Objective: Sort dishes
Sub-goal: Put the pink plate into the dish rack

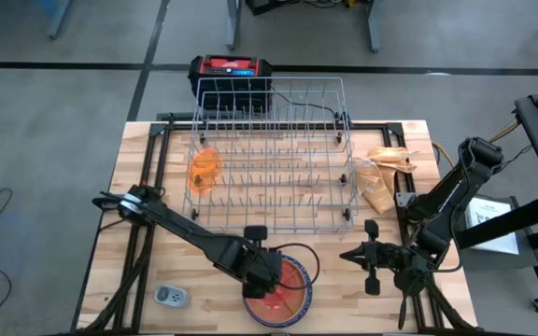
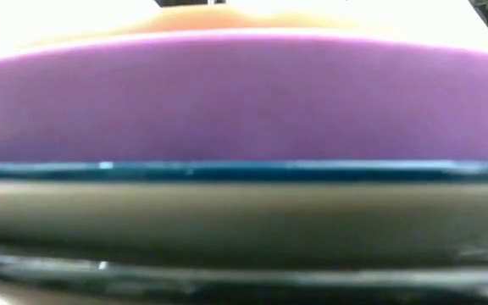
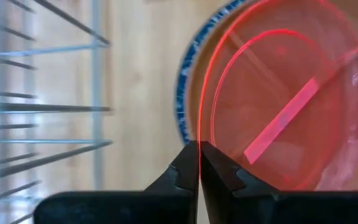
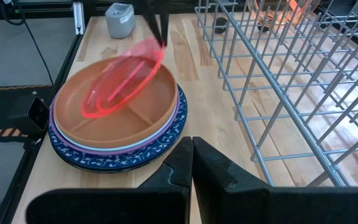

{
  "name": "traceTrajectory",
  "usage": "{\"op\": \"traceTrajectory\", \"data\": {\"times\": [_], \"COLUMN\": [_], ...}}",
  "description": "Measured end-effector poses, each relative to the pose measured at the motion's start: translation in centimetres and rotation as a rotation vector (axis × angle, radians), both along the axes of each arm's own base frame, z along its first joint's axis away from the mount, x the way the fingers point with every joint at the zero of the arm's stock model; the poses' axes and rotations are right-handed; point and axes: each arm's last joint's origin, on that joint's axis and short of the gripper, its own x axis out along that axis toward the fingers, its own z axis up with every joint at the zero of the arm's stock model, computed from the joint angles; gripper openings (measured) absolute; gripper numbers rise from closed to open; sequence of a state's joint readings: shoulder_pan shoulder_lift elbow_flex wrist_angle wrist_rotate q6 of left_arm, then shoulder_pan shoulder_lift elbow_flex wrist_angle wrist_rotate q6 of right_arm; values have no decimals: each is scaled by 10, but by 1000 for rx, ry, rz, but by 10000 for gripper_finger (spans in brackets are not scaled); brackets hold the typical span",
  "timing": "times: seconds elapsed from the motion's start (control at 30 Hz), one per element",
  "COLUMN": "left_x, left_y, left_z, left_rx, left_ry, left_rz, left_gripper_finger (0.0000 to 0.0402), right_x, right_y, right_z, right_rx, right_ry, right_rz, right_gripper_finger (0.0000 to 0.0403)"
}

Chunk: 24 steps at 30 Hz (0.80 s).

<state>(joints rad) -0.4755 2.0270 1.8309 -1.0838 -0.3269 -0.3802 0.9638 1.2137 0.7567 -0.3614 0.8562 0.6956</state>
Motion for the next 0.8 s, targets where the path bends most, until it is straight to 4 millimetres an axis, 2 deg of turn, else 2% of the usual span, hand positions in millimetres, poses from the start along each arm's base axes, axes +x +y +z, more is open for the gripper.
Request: {"op": "traceTrajectory", "data": {"times": [0.37, 0.67, 0.8], "left_x": [-10, -32, -37], "left_y": [6, 9, 14], "left_z": [62, 109, 134], "left_rx": [185, 283, 340], "left_ry": [-54, -70, -146], "left_rz": [-15, -35, -73], "left_gripper_finger": [0, 0, 0], "right_x": [0, 0, 0], "right_y": [0, 0, 0], "right_z": [0, 0, 0], "right_rx": [-1, -2, -6], "right_ry": [0, 1, 1], "right_rz": [0, 1, 3], "right_gripper_finger": [0, 0, 0]}}
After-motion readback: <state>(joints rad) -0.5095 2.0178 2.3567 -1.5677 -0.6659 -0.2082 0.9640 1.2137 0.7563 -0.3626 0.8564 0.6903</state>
